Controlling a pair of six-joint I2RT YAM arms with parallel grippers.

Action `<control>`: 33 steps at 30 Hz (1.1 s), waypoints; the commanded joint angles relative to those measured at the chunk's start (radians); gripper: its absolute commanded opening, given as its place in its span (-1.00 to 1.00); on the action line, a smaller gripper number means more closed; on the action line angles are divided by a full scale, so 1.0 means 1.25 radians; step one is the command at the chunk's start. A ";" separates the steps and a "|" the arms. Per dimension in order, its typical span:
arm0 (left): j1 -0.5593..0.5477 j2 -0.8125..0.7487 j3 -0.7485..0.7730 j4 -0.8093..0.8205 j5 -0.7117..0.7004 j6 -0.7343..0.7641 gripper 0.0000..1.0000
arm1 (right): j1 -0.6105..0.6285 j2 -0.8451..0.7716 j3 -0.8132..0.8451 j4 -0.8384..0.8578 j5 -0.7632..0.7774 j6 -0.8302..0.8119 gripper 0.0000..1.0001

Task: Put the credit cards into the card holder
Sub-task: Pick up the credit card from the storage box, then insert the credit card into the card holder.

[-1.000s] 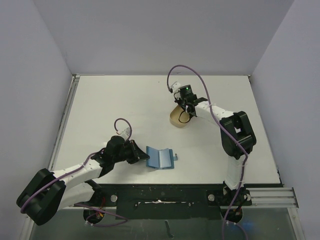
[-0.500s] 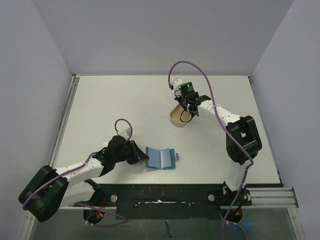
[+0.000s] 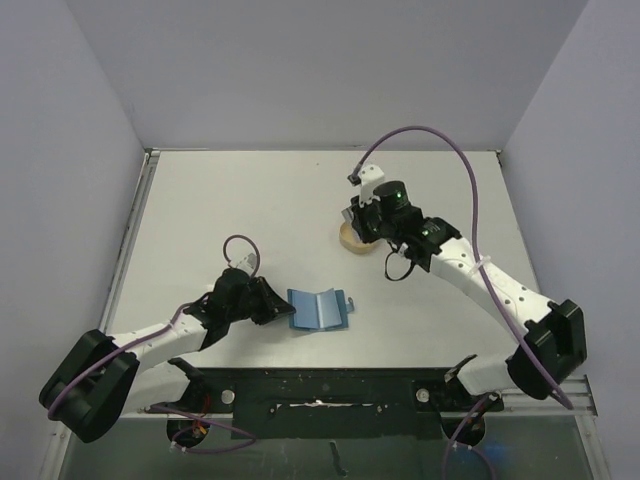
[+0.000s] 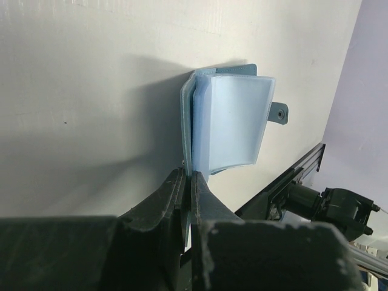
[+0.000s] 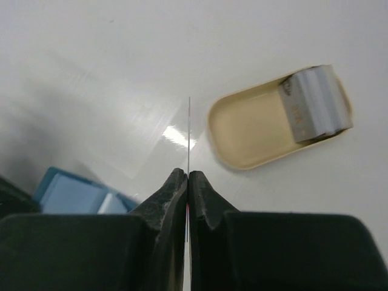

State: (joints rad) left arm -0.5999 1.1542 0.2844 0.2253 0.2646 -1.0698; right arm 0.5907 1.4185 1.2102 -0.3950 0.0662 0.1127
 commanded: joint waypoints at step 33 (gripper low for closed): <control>0.014 0.020 0.020 -0.032 -0.042 0.033 -0.85 | 0.183 -0.011 -0.478 0.329 -0.088 0.577 -1.00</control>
State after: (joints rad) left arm -0.5873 1.2083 0.2974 0.1875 0.2356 -1.0584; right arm 0.8314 1.3899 0.6346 -0.0727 -0.0414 0.8085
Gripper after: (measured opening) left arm 0.155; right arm 0.037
